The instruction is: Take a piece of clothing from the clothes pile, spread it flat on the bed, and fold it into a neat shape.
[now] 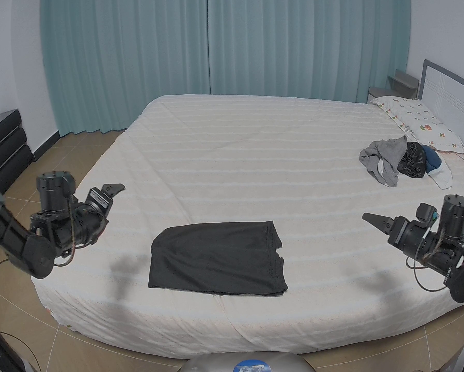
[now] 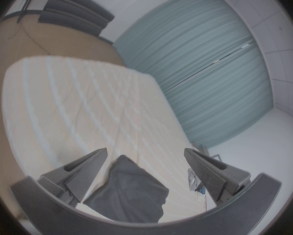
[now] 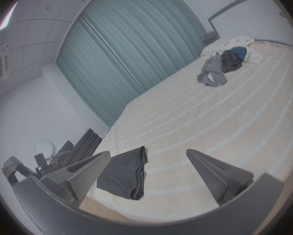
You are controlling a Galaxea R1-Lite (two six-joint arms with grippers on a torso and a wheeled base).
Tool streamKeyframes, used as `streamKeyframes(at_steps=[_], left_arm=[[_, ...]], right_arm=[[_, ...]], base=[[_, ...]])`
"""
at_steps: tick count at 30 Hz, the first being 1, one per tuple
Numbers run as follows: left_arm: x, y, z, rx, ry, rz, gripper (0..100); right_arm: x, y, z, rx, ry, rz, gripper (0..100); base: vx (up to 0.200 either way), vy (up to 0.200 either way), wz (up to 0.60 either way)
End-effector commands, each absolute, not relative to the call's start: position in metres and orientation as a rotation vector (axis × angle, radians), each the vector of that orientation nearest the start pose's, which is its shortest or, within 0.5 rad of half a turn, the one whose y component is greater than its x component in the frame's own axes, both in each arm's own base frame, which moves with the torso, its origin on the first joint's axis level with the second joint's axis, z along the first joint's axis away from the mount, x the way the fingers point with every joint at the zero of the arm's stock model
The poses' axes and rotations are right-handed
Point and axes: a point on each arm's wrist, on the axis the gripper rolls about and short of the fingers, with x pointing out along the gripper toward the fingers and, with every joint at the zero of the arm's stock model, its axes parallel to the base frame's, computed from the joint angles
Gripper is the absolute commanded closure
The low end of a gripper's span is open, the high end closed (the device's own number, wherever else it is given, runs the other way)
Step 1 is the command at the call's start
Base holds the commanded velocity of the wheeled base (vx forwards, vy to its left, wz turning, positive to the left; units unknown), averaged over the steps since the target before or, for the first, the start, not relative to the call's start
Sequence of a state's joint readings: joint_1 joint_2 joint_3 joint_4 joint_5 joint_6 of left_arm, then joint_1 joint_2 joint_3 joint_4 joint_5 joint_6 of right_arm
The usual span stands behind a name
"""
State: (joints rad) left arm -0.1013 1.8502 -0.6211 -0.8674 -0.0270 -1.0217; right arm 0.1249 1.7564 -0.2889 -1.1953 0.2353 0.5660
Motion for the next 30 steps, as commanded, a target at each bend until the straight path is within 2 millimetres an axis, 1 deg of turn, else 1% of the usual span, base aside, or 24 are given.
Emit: streamKeyframes(at_steps=[1,5,6,7,8,9,12,13,14,16,17,18,20,21,23,25,30], left_arm=[[0.219,-0.022,0.183,-0.846,0.142,-0.027,0],[0.180,-0.016,0.192,-0.730,0.049,-0.020,0],[0.167,-0.015,0.195,-0.695,0.019,-0.021,0],[0.167,-0.015,0.195,-0.695,0.019,-0.021,0],[0.145,-0.012,0.199,-0.648,-0.037,-0.032,0],[0.132,-0.011,0.200,-0.623,-0.065,-0.036,0],[0.105,-0.007,0.198,-0.558,-0.102,-0.033,0],[0.105,-0.007,0.198,-0.558,-0.102,-0.033,0],[0.086,-0.005,0.197,-0.514,-0.124,-0.009,0],[0.067,-0.002,0.195,-0.477,-0.132,0.021,0],[0.067,-0.002,0.195,-0.477,-0.132,0.021,0],[0.050,-0.001,0.191,-0.443,-0.132,0.036,0],[0.033,0.001,0.187,-0.409,-0.133,0.049,0],[0.030,0.001,0.186,-0.403,-0.135,0.052,0],[0.014,0.003,0.180,-0.367,-0.147,0.077,0],[0.004,0.004,0.175,-0.344,-0.162,0.101,0],[-0.011,0.006,0.168,-0.320,-0.197,0.139,0]], right_arm=[[0.155,0.026,0.132,0.485,0.207,0.352,0],[0.128,0.023,0.138,0.449,0.148,0.387,0],[0.121,0.022,0.141,0.446,0.131,0.394,0],[0.121,0.022,0.141,0.446,0.131,0.394,0],[0.106,0.020,0.143,0.442,0.122,0.397,0],[0.097,0.020,0.143,0.439,0.120,0.406,0],[0.072,0.017,0.142,0.407,0.107,0.445,0],[0.072,0.017,0.142,0.407,0.107,0.445,0],[0.055,0.015,0.137,0.363,0.105,0.454,0],[0.039,0.013,0.131,0.308,0.106,0.456,0],[0.039,0.013,0.131,0.308,0.106,0.456,0],[0.026,0.011,0.125,0.272,0.112,0.454,0],[0.014,0.009,0.120,0.255,0.120,0.440,0],[0.011,0.008,0.119,0.253,0.122,0.439,0],[-0.001,0.007,0.115,0.248,0.136,0.432,0],[-0.008,0.006,0.112,0.248,0.144,0.416,0],[-0.017,0.005,0.106,0.215,0.124,0.401,0]], base=[[0.000,0.000,0.00],[0.000,0.000,0.00],[0.000,0.000,0.00],[0.000,0.000,0.00],[0.000,0.000,0.00],[0.000,0.000,0.00],[0.000,0.000,0.00],[0.000,0.000,0.00],[0.000,0.000,0.00],[0.000,0.000,0.00],[0.000,0.000,0.00],[0.000,0.000,0.00],[0.000,0.000,0.00],[0.000,0.000,0.00],[0.000,0.000,0.00],[0.000,0.000,0.00],[0.000,0.000,0.00]])
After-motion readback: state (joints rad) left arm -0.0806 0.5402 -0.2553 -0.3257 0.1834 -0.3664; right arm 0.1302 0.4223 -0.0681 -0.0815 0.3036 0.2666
